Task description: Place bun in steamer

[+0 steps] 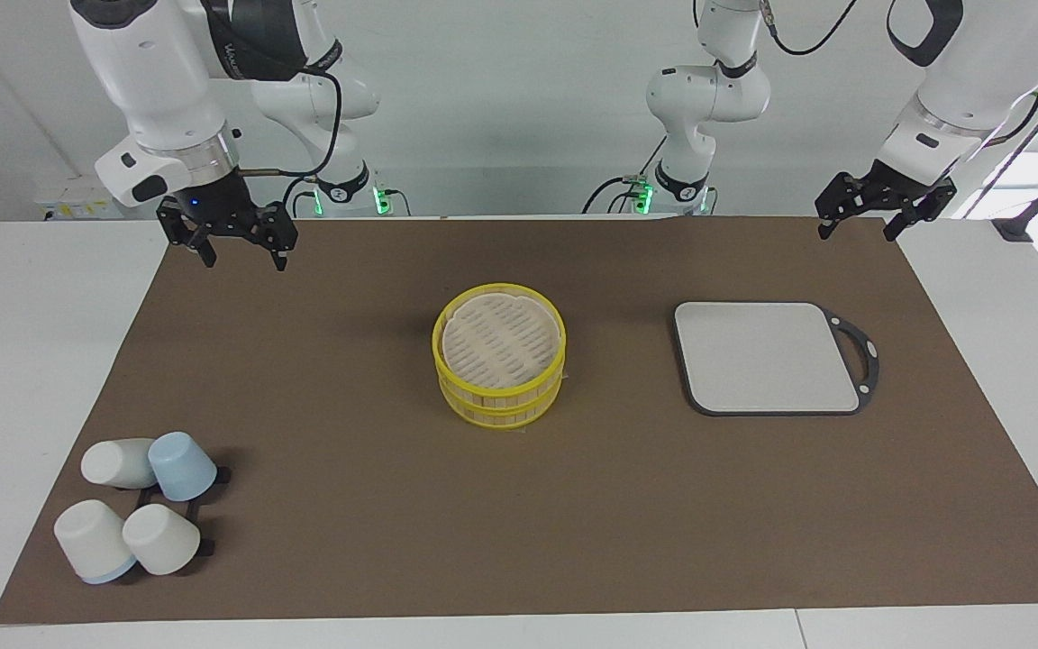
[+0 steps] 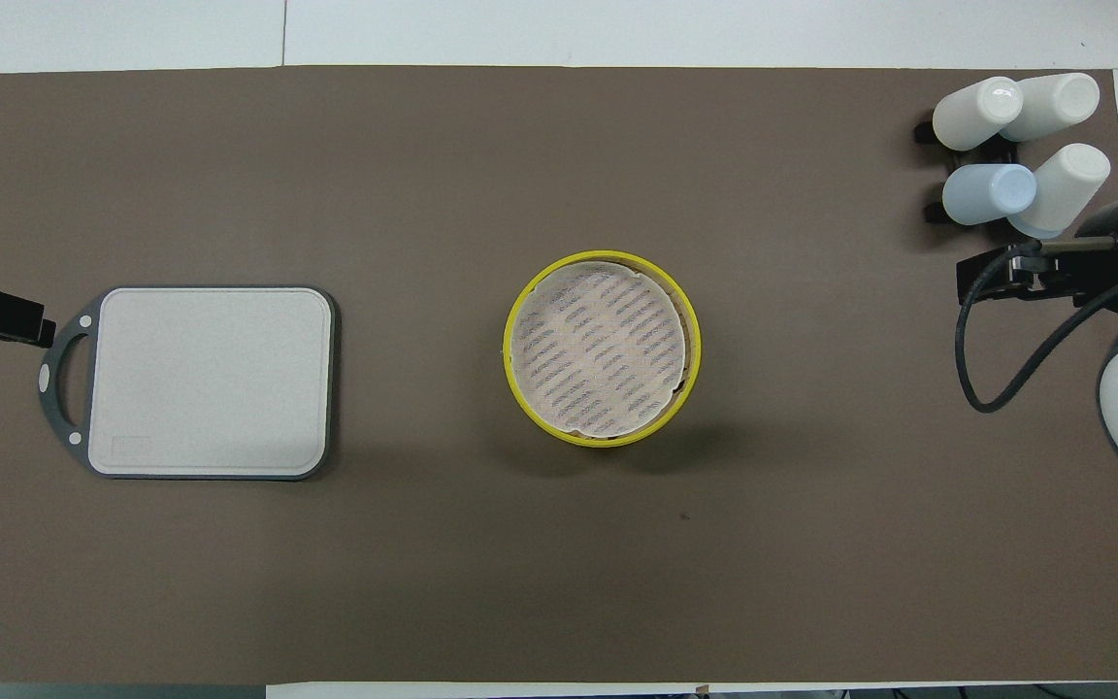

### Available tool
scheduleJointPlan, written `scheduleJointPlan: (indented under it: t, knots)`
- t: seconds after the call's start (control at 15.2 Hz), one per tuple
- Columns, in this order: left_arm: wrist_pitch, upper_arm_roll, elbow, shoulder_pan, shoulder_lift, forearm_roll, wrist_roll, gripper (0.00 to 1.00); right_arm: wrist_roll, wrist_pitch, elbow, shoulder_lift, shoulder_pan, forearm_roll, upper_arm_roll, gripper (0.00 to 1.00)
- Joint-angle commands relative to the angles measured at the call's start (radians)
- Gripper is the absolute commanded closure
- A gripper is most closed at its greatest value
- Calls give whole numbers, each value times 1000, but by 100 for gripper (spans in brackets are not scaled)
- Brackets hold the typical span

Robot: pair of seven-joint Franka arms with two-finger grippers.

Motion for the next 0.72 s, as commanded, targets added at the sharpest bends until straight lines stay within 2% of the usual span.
scheduleJointPlan:
  t: [0.0,0.13,0.66]
  knots:
    - [18,4,-20,-4,-12,-11,6,0,2,2,-1,-7,-4,22,4,0]
    - [18,4,-20,-4,-12,-11,6,0,-1,-4,-1,-7,-12,84,2,0]
    - [18,4,-20,-4,-12,-11,5,0,-4,-8,2,-7,-12,95,-1,0]
